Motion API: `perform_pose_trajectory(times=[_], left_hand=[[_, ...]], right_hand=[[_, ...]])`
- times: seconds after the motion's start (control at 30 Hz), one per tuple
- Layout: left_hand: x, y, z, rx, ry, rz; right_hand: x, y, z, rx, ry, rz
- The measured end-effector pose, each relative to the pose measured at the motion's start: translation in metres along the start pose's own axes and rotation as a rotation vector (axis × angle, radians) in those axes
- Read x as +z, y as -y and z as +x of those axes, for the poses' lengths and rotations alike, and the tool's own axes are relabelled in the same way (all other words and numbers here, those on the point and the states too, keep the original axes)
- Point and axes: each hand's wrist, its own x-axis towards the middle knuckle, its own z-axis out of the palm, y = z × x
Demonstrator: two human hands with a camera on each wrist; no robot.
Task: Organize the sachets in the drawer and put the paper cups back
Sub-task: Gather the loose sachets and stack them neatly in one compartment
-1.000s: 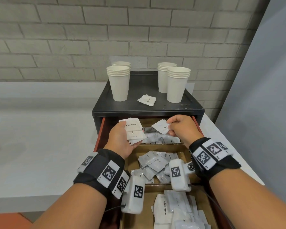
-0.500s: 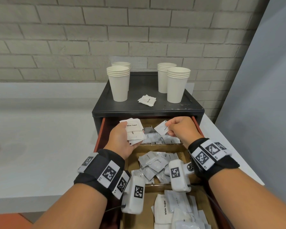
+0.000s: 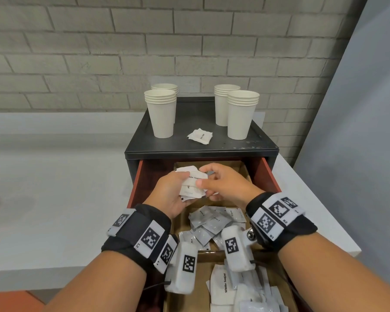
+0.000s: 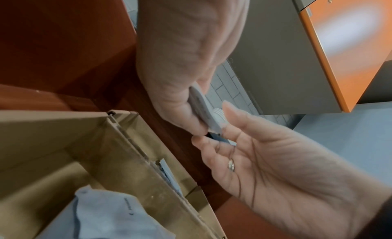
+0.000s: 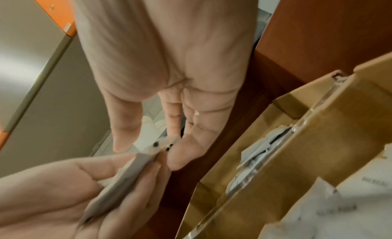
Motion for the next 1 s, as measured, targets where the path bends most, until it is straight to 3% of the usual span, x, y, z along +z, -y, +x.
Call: perform_pose_trajectory(times=[0.3,0.57,0.7,0.87,1.0], left_hand=[[-0.001,0.0,-0.001,-0.014,0.006,-0.012],[-0.006,-0.002,0.003,-0.016,-0.043,-0.068],[-0.008,-0.004,0.003,0.003,-0.006,-0.107],[-0.002,-0.005,-0.001,0.041,0.03,-0.206],[-0.001,-0.004,0.002,0.054,-0.001,-0.148]], right_hand=[[-0.006,0.003,0.005,-0.106,-0.245,-0.036],[-0.03,0.049,0.017,-0.182,-0.361,0.296],[-0.018,0.053,0.026,-0.1,-0.311,-0.015],[0.005,0.033,0.018,-0.151,-0.161,-0.329],[0.011,0.021,0.016,-0.127,-0.1,-0.37]])
